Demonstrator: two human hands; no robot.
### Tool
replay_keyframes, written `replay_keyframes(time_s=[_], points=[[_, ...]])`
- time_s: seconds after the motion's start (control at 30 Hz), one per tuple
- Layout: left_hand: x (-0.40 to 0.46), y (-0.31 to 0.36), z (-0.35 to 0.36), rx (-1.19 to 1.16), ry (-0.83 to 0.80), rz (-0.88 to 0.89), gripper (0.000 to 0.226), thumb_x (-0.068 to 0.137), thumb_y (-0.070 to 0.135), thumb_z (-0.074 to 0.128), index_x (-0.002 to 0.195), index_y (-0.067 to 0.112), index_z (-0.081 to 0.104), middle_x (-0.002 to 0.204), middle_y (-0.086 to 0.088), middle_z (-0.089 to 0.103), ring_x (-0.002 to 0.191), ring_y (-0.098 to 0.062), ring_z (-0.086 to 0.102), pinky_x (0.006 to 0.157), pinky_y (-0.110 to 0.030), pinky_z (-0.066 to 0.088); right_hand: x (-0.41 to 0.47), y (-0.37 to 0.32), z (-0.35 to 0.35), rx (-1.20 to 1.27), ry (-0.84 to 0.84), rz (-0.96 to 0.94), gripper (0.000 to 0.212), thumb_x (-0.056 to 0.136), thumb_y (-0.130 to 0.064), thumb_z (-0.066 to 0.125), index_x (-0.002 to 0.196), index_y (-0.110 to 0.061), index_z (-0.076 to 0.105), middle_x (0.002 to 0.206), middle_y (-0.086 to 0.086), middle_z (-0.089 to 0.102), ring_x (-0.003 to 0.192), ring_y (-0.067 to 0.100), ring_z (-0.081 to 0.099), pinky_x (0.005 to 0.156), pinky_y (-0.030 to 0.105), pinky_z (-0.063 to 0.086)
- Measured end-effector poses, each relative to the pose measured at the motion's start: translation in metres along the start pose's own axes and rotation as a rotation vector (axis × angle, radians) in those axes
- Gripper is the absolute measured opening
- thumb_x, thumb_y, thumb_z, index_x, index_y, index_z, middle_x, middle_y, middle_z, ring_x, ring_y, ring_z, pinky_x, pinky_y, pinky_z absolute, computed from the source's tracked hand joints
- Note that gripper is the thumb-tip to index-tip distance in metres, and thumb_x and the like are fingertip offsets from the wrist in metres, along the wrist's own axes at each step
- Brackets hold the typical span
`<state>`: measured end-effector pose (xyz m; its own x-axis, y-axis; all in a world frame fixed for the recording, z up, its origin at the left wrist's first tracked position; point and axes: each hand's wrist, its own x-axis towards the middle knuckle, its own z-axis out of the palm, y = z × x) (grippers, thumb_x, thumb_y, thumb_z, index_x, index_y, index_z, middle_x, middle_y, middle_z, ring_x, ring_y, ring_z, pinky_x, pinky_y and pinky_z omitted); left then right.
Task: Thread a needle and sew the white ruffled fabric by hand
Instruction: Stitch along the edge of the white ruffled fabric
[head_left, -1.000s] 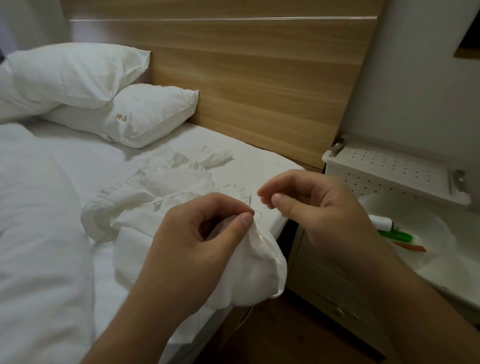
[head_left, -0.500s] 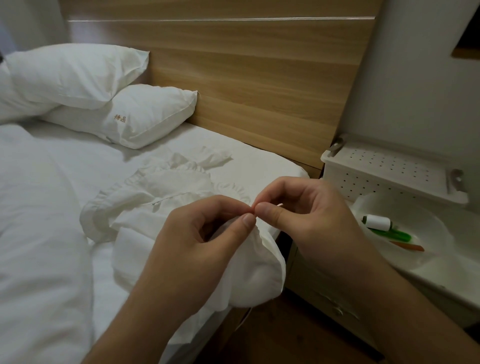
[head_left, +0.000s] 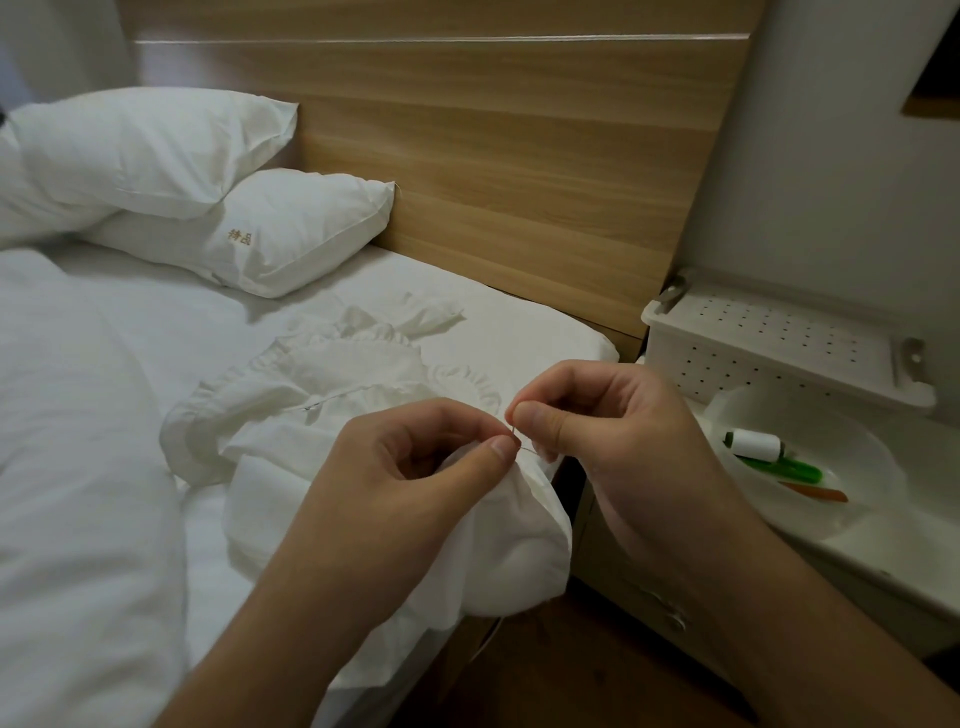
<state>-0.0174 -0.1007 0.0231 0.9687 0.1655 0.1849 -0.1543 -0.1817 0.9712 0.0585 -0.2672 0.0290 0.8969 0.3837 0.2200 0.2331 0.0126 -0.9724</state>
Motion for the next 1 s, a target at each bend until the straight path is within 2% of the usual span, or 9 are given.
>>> replay_keyframes(time_s=[0.33,0.43,0.5,0.6,0.63,0.77,0.9,0.97,1.0], points=[[0.0004,0.0000,0.0012,0.014,-0.014,0.011,0.008,0.092,0.022,0.077,0.087,0.026,0.082,0.087,0.001,0.079,0.090,-0.015,0.075,0.083,-0.030,0.055,0.0042,0.0008,-0.0010,0.116,0.019,0.021,0.008,0.089,-0.020,0.072,0.087,-0.015,0.077,0.074,0.008,0.066,0.069,0.023,0.057,0.068,0.029,0.052],[0.0007,-0.0008,0.0005,0.020,0.007,0.041,0.009,0.092,0.020,0.076,0.087,0.026,0.082,0.087,0.000,0.079,0.090,-0.016,0.075,0.083,-0.030,0.055,0.0039,-0.0004,-0.0005,0.140,-0.027,0.030,0.025,0.080,-0.034,0.069,0.094,-0.014,0.077,0.079,0.005,0.069,0.073,0.020,0.061,0.069,0.028,0.053],[0.0006,-0.0009,0.0000,0.014,0.022,0.061,0.011,0.093,0.018,0.075,0.087,0.025,0.082,0.088,-0.002,0.079,0.090,-0.018,0.076,0.083,-0.032,0.057,0.0031,-0.0015,0.0005,0.115,-0.089,0.020,0.023,0.082,-0.031,0.071,0.094,-0.013,0.077,0.083,0.006,0.071,0.077,0.018,0.064,0.069,0.029,0.055],[0.0001,-0.0013,-0.0008,0.025,0.027,0.067,0.011,0.094,0.019,0.074,0.089,0.025,0.083,0.088,-0.003,0.079,0.091,-0.020,0.076,0.085,-0.039,0.060,0.0023,-0.0017,0.0021,0.052,-0.102,-0.029,0.004,0.091,-0.013,0.072,0.090,-0.011,0.075,0.080,0.005,0.070,0.073,0.013,0.062,0.070,0.031,0.053],[0.0001,-0.0014,-0.0009,0.029,0.023,0.065,0.011,0.094,0.020,0.074,0.090,0.026,0.083,0.088,-0.003,0.079,0.091,-0.021,0.076,0.085,-0.039,0.061,0.0019,-0.0014,0.0023,0.039,-0.089,-0.037,0.006,0.092,-0.009,0.072,0.088,-0.012,0.075,0.079,0.004,0.070,0.072,0.012,0.062,0.070,0.031,0.052],[0.0005,-0.0009,-0.0008,0.065,-0.005,0.059,0.009,0.093,0.023,0.075,0.088,0.027,0.082,0.085,0.001,0.078,0.086,-0.014,0.074,0.076,-0.022,0.056,0.0003,-0.0006,0.0009,0.041,-0.032,-0.052,0.010,0.091,-0.005,0.072,0.085,-0.012,0.075,0.077,0.007,0.070,0.070,0.015,0.062,0.071,0.030,0.055],[0.0009,-0.0009,-0.0006,0.096,-0.030,0.061,0.009,0.093,0.024,0.074,0.087,0.027,0.081,0.086,0.003,0.078,0.088,-0.013,0.074,0.077,-0.018,0.055,0.0007,0.0000,0.0006,0.053,0.018,-0.054,0.009,0.090,-0.006,0.072,0.084,-0.012,0.075,0.076,0.006,0.070,0.070,0.020,0.062,0.071,0.030,0.056],[0.0008,-0.0008,-0.0004,0.119,-0.036,0.067,0.010,0.093,0.022,0.075,0.086,0.027,0.081,0.085,0.006,0.078,0.087,-0.011,0.073,0.075,-0.015,0.053,0.0007,-0.0024,0.0001,0.108,0.035,-0.047,0.004,0.084,-0.015,0.075,0.083,-0.012,0.075,0.077,0.008,0.070,0.071,0.021,0.063,0.072,0.030,0.056],[0.0004,-0.0005,-0.0001,0.131,-0.038,0.071,0.011,0.093,0.021,0.076,0.086,0.027,0.081,0.083,0.008,0.077,0.087,-0.009,0.073,0.074,-0.014,0.053,0.0003,-0.0032,-0.0009,0.131,0.052,-0.043,0.012,0.078,-0.023,0.074,0.083,-0.012,0.076,0.077,0.009,0.070,0.072,0.022,0.064,0.073,0.030,0.056]])
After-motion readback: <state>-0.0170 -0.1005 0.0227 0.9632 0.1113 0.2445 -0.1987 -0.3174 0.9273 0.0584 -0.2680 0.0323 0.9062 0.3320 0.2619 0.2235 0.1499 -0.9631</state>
